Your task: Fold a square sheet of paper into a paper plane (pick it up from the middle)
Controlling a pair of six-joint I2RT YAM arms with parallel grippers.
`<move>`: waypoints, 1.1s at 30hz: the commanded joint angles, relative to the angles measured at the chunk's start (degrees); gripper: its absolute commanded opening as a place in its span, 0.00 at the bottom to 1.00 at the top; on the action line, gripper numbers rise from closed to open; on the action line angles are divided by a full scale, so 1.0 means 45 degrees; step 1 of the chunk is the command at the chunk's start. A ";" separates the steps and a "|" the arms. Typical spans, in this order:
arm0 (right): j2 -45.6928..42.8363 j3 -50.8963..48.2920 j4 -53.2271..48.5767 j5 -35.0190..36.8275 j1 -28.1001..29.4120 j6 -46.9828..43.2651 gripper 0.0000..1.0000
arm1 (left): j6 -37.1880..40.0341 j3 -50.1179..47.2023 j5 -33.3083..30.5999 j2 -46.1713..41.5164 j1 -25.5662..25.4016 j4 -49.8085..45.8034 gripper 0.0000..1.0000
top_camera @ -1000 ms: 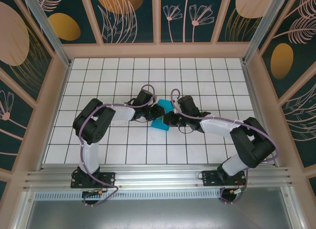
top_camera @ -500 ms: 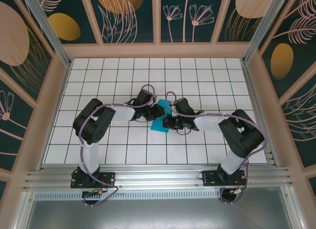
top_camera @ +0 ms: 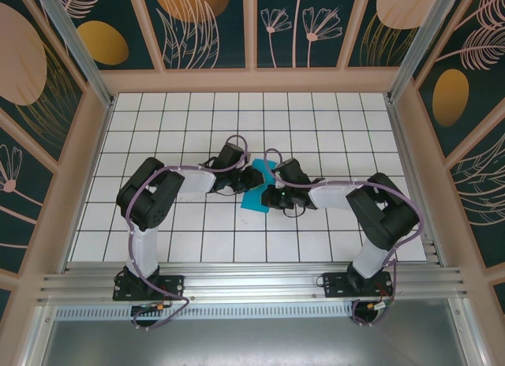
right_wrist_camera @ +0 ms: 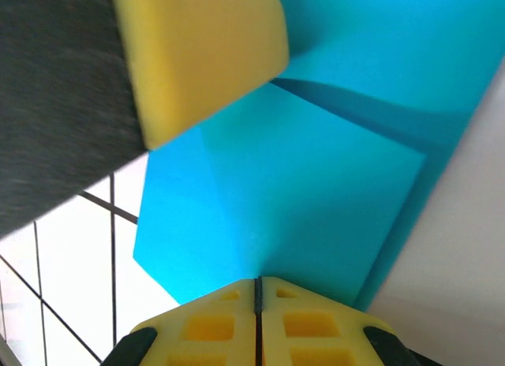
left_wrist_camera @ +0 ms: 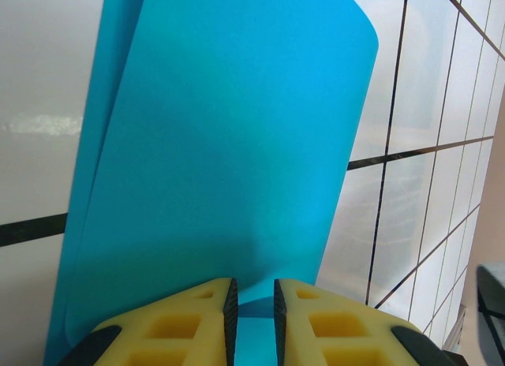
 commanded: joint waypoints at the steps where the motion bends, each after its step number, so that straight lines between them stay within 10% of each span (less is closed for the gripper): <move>1: 0.0334 -0.0362 -0.0772 0.0486 0.0038 -0.0138 0.10 | 0.0334 -0.0190 -0.0242 0.0498 0.0026 -0.0448 0.24; 33: 0.0473 0.0499 -0.0971 0.0739 0.0453 0.2868 0.12 | 0.0383 -0.0093 -0.0215 0.0478 0.0030 -0.0526 0.24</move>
